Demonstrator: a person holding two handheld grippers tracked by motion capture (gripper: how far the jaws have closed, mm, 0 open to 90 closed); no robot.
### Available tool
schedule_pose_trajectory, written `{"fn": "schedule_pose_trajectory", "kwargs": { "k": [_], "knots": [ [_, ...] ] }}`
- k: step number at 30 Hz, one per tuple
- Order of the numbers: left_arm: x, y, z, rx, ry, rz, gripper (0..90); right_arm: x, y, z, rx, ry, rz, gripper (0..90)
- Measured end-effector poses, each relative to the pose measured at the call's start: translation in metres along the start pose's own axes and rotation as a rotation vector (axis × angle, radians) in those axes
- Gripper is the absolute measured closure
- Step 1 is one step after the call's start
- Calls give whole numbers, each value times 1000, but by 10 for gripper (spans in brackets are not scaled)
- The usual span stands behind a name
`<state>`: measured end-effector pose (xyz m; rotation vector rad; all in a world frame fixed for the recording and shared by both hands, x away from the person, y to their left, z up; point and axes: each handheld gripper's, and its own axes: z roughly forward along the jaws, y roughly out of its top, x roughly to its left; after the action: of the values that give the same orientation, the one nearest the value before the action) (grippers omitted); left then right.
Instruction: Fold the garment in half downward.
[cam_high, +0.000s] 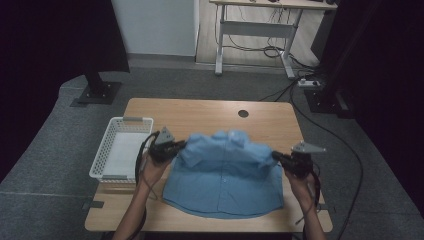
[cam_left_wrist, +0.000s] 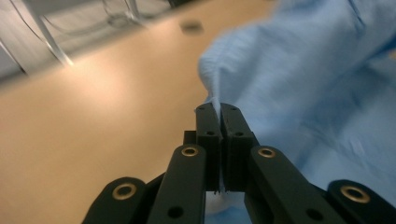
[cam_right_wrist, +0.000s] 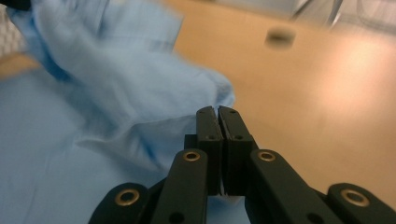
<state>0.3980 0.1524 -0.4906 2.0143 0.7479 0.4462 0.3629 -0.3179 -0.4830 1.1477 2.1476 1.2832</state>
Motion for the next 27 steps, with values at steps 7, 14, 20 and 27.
{"fn": "schedule_pose_trajectory", "kwargs": {
  "k": [7, 14, 20, 27],
  "knots": [
    [-17, -44, 7, 124, -44, -58, 865, 3, -55, 9, 130, 84, 60, 866],
    [-23, -56, 5, 188, -69, -84, 842, 17, -69, 12, 212, 102, -1, 856],
    [-16, -56, 3, 184, -48, -121, 577, 18, -70, 7, 209, 113, 7, 778],
    [-16, -41, 2, 154, -74, -139, 388, 11, -60, 1, 161, 82, 35, 485]
  ]
}}
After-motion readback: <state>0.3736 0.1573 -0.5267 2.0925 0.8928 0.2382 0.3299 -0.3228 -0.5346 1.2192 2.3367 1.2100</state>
